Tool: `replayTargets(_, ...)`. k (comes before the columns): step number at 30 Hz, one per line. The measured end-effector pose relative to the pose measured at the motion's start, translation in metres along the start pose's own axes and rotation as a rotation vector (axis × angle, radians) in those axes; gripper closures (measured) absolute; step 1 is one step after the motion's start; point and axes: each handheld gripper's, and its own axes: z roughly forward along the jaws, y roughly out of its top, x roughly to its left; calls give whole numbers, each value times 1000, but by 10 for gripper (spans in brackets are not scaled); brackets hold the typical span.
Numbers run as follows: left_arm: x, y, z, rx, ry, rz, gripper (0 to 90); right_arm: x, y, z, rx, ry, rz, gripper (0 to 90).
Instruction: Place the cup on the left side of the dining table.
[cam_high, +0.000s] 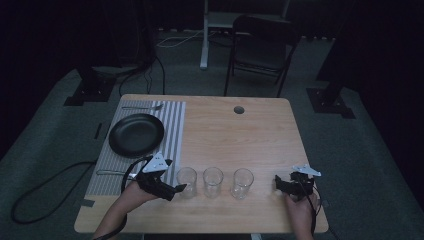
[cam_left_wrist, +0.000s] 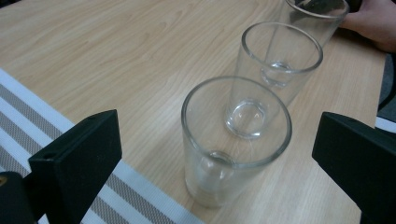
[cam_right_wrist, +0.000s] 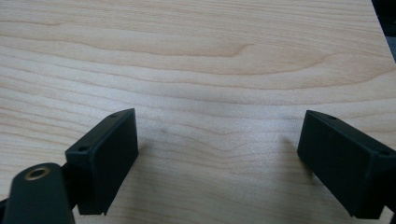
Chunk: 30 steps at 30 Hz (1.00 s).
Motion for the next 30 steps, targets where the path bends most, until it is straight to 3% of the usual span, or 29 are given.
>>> replayTargets(15,-8,26,21,39,-73,53,18,0,0,0,0,0,0,118)
replayTargets(30,-21,48,43,127,-94,131,18,0,0,0,0,0,-1,118)
